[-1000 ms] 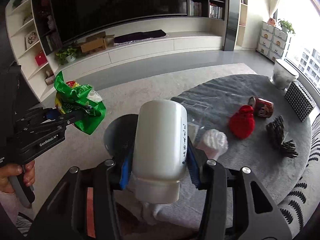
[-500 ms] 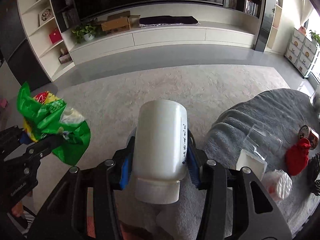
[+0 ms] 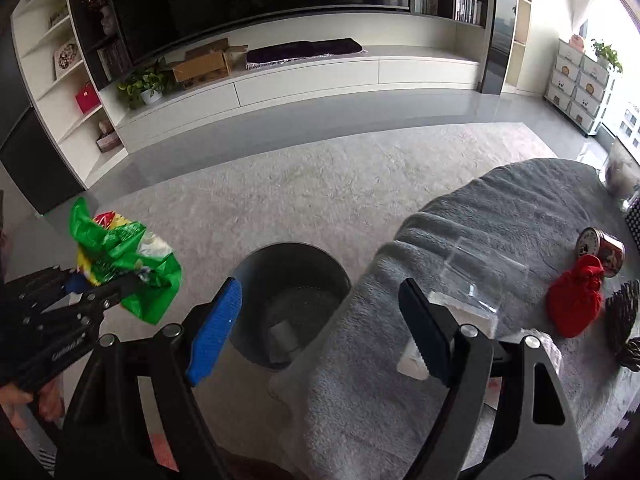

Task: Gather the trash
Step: 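Open left tool over grey bin to drop green snack bag, then move left tool to red pouch while right tool moves to grey spiky bundle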

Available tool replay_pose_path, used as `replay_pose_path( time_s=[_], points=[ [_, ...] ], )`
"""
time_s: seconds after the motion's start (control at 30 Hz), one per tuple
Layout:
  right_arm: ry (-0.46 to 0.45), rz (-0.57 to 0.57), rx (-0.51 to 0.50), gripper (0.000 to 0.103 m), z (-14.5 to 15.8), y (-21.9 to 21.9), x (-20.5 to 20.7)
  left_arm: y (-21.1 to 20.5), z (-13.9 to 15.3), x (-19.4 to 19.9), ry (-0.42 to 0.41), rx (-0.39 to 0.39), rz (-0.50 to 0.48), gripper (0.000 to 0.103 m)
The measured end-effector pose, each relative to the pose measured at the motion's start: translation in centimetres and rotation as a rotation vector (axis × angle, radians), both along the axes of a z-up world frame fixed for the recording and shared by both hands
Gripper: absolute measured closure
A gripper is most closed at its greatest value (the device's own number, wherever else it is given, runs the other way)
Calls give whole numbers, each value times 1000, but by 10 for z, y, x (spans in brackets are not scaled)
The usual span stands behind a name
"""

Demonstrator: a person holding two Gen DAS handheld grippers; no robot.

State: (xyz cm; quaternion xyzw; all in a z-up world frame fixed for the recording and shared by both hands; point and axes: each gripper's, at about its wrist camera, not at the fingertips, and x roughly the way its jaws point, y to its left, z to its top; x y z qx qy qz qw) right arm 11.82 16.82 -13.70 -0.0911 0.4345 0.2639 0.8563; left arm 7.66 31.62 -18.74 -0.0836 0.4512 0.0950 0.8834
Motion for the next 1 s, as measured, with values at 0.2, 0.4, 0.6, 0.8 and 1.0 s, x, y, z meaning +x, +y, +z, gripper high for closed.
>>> replay_pose_path(
  time_s=[0.2,0.4,0.6,0.8,1.0],
  points=[
    [-17,-32,-45,25,11,-54,-22,-11,-12,25,25,39,-30,66],
    [-38,-124,-55,25,22,-109,-34,-16,-14,47,41,107,-26,39],
    [-19,-243,-54,25,20,-170,-39,-43,7,46,-3,132,-62,30],
    [-12,-325,-41,25,19,-217,-45,-94,22,42,-26,105,-155,30],
    [-25,-384,-44,25,21,-256,-50,-165,30,39,-42,61,-286,30]
  ],
)
